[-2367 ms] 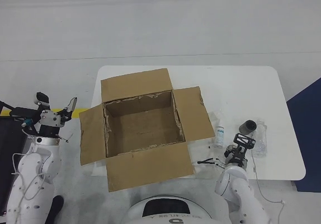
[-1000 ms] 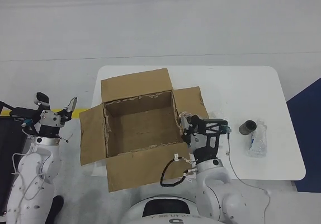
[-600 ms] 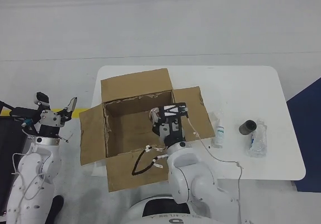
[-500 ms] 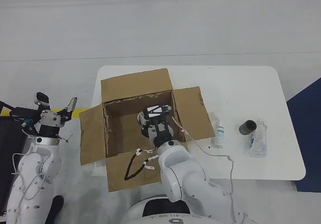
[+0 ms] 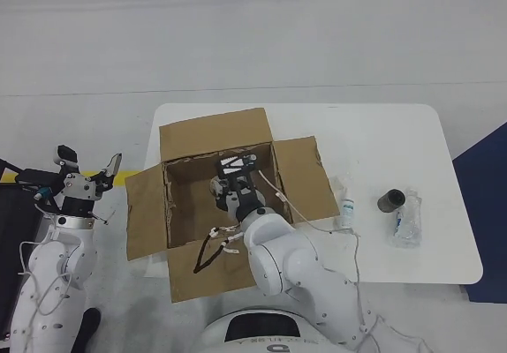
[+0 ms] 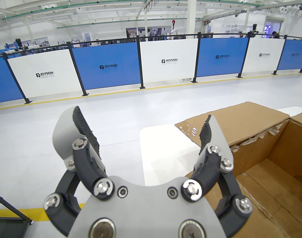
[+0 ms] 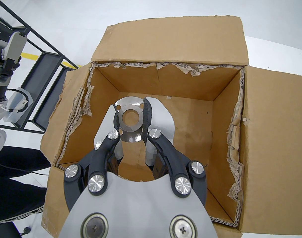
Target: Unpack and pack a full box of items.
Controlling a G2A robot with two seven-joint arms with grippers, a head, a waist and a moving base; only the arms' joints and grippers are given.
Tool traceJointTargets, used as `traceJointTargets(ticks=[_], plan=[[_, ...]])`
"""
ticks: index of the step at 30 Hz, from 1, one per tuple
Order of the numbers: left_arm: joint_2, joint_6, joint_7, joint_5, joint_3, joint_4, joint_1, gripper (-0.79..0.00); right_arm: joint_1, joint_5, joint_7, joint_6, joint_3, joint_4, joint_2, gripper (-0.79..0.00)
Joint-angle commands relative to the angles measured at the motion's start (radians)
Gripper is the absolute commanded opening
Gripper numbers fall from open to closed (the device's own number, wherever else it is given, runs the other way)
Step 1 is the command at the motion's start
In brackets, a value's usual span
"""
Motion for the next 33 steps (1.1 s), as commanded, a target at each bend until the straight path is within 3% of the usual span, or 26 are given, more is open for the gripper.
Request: traceJointTargets(ticks=[1, 4, 7, 16, 22, 33], plan=[[0.000, 0.000, 0.000, 0.000, 0.000, 0.000, 0.000, 0.000, -0.003, 0.002, -0.004, 0.006, 0.005, 0.004, 0.000, -0.785], [0.000, 0.000, 0.000, 0.000, 0.000, 0.000, 0.000, 0.000, -0.016, 0.033, -0.016, 0.103, 0.081, 0.053, -0.003, -0.785], [0.000, 0.000, 0.000, 0.000, 0.000, 0.000, 0.000, 0.000, 0.016, 0.071, -0.007, 0.120, 0.104, 0.115, -0.011, -0.785], [0.000, 0.000, 0.000, 0.000, 0.000, 0.000, 0.000, 0.000, 0.095, 0.120, -0.013, 0.171, 0.072, 0.268, -0.045, -0.785], [0.000, 0.000, 0.000, 0.000, 0.000, 0.000, 0.000, 0.000, 0.158, 0.134, -0.044, 0.278, 0.041, 0.354, -0.078, -0.785], [0.000, 0.000, 0.000, 0.000, 0.000, 0.000, 0.000, 0.000, 0.124, 0.102, -0.101, 0.468, 0.082, 0.334, -0.101, -0.785]])
